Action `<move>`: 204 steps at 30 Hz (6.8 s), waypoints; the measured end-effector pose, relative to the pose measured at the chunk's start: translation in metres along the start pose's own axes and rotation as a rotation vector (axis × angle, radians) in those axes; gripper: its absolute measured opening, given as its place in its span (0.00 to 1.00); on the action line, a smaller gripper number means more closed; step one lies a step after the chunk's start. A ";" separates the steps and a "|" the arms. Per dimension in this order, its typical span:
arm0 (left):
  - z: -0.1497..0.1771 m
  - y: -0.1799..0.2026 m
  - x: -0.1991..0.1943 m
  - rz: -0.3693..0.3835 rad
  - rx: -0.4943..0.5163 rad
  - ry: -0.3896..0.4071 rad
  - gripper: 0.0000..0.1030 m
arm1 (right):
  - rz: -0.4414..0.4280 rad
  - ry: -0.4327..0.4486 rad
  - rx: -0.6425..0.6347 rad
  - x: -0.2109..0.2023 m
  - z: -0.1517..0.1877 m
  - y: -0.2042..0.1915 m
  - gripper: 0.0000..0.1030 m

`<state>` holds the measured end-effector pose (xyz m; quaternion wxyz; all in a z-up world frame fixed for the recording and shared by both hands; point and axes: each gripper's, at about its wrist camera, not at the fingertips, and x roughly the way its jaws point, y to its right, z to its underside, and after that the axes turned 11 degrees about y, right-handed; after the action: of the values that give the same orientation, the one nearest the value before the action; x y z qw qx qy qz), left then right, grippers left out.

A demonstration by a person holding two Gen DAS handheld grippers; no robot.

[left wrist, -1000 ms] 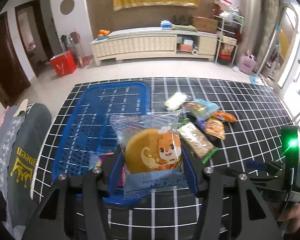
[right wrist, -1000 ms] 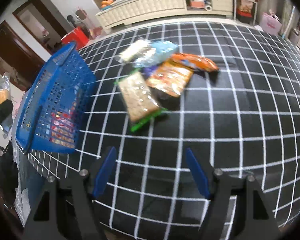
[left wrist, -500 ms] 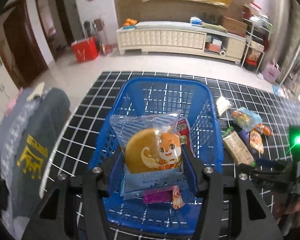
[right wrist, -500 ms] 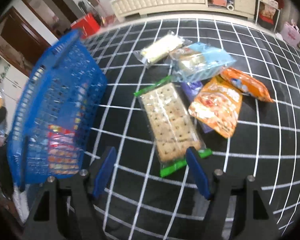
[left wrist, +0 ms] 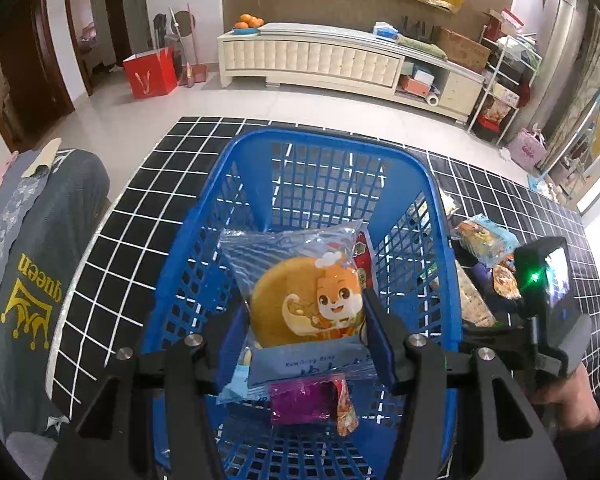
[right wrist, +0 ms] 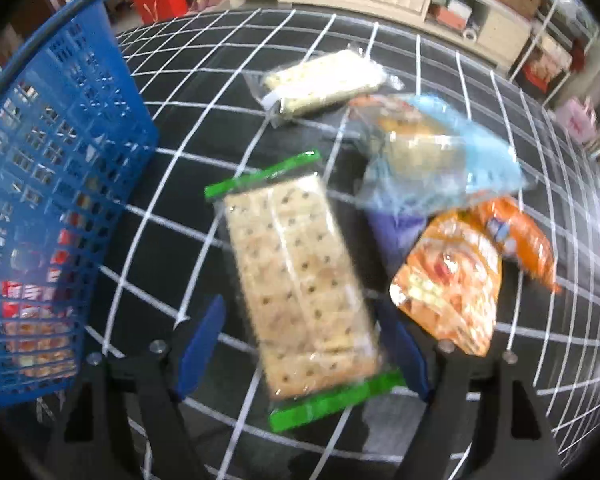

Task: Organize snacks
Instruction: 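Lift the cartoon bag toward the basket with the left tool while the right tool grasps the cracker pack, then release the cartoon bag into the basket with the left tool while the right tool lifts the crackers, then carry the cracker pack into the basket and open the right tool, then move both tools back over the remaining snacks on the mat, then grasp the blue Dan Huang Su bread bag with the right tool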

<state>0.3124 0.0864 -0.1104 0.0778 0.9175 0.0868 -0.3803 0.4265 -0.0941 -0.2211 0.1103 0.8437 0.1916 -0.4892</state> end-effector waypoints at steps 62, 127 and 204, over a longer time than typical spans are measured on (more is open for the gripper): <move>-0.022 -0.110 -0.059 -0.003 -0.080 -0.038 0.52 | -0.141 0.301 -0.136 -0.168 -0.073 -0.131 0.60; 0.002 0.064 -0.119 0.129 0.143 -0.035 0.52 | 0.007 0.389 -0.016 -0.276 0.019 -0.010 0.73; -0.052 0.124 0.035 0.080 0.000 -0.136 0.59 | -0.189 0.080 0.209 -0.116 -0.020 0.140 0.68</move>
<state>0.3990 -0.0203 -0.0896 0.0988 0.8922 0.0447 -0.4385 0.4503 -0.2382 -0.1109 -0.0325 0.8476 0.2225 -0.4806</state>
